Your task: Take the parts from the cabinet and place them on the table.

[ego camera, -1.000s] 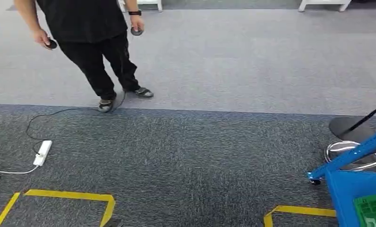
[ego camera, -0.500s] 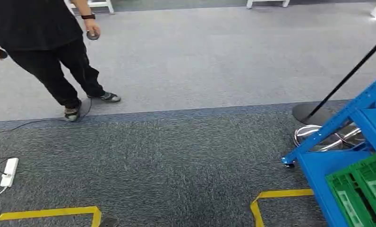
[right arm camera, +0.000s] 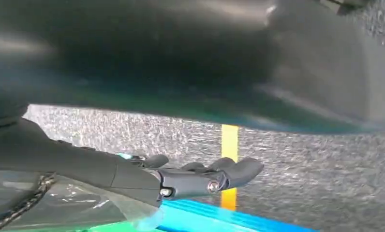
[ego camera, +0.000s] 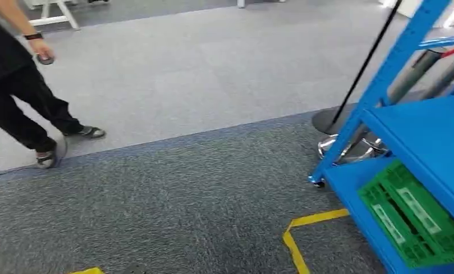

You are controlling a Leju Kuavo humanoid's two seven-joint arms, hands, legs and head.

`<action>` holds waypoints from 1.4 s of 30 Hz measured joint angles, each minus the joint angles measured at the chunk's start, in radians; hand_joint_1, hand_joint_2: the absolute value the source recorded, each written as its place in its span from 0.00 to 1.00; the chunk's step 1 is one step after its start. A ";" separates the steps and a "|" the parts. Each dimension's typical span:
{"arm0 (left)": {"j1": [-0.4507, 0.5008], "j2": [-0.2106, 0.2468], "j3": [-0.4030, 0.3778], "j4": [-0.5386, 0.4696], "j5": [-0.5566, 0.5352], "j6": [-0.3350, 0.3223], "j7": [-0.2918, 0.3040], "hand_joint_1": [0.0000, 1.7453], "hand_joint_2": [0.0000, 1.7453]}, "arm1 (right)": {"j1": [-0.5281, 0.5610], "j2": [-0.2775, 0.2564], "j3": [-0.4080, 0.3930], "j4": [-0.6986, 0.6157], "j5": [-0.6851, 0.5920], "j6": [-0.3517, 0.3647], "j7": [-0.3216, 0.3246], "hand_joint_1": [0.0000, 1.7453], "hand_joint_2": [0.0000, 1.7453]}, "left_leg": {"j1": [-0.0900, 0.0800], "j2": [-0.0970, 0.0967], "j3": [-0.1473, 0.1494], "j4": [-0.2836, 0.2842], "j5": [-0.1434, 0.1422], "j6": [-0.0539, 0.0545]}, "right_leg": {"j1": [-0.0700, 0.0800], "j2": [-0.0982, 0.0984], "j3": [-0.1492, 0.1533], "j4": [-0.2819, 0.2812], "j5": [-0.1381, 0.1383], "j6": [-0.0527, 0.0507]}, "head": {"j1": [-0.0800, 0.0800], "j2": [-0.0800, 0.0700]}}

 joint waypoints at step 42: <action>-0.007 0.001 0.003 0.000 -0.009 -0.004 0.001 0.00 1.00 | 0.004 0.001 -0.005 0.000 0.016 0.003 0.002 0.00 0.00 | 0.005 -0.043 0.131 -0.353 0.185 0.040 | -0.001 0.026 -0.052 0.052 -0.036 0.038 | 0.012 0.000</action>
